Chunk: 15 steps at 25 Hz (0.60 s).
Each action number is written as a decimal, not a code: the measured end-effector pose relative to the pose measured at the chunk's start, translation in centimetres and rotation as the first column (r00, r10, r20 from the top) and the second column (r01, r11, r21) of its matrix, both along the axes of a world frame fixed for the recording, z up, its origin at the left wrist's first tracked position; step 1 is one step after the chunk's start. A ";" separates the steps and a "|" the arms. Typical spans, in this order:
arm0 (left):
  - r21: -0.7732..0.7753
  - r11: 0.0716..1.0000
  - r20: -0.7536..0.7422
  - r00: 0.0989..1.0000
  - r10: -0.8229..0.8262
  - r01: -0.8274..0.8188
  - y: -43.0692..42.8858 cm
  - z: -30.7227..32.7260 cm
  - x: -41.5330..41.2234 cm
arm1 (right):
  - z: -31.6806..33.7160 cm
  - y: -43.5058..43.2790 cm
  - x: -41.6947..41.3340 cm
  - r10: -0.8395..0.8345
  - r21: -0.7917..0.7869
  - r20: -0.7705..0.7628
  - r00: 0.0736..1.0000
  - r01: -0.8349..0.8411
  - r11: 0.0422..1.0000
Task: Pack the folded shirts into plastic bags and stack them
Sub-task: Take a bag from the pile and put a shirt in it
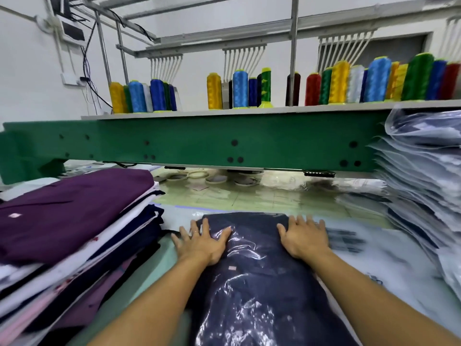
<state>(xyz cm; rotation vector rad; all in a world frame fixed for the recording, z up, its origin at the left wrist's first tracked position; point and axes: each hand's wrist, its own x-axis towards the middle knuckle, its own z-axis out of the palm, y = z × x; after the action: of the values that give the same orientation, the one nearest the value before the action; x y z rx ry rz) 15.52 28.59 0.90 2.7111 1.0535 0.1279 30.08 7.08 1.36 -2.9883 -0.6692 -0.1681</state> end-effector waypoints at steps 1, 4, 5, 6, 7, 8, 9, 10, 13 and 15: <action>0.027 0.999 0.001 1.000 -0.023 0.023 -0.2 0.4 -0.9 | 0.2 -0.6 -0.7 0.005 -0.008 0.048 0.999 -0.004 1.000; 0.097 0.986 0.119 0.982 -0.144 0.133 -2.1 1.4 -3.7 | 0.7 -1.8 -4.2 0.136 0.060 0.121 0.983 -0.144 0.988; 0.097 0.980 0.147 0.971 -0.187 0.174 -3.3 1.5 -4.6 | 0.9 -2.1 -5.7 0.178 0.091 0.114 0.977 -0.189 0.978; 0.102 0.971 0.159 0.960 -0.232 0.218 -4.4 1.6 -5.5 | 1.1 -2.2 -7.2 0.217 0.121 0.105 0.970 -0.229 0.966; 0.109 0.958 0.164 0.946 -0.282 0.266 -5.7 1.7 -6.4 | 1.4 -2.3 -9.0 0.259 0.151 0.092 0.961 -0.271 0.951; 0.108 0.942 0.174 0.927 -0.333 0.318 -7.0 1.8 -7.2 | 1.5 -2.4 -10.7 0.311 0.181 0.074 0.947 -0.320 0.930; 0.096 0.926 0.193 0.906 -0.377 0.365 -8.3 1.7 -8.1 | 1.4 -2.6 -12.6 0.371 0.201 0.057 0.927 -0.375 0.905; 0.078 0.911 0.219 0.885 -0.412 0.405 -9.5 1.5 -8.9 | 0.9 -2.8 -14.3 0.430 0.204 0.053 0.901 -0.432 0.879; -0.002 0.871 0.268 0.840 -0.473 0.491 -12.0 -0.4 -12.2 | -1.3 -4.8 -17.8 0.513 0.149 0.004 0.858 -0.508 0.849; -0.056 0.846 0.233 0.831 -0.505 0.530 -12.3 -1.6 -14.6 | -1.8 -6.7 -18.4 0.477 0.115 -0.046 0.878 -0.469 0.875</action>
<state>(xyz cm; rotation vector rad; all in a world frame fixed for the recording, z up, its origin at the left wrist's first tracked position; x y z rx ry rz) 0.87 16.32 -0.67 2.6898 0.2302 0.2398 11.72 0.39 -0.49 -2.6181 -1.3101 -0.0566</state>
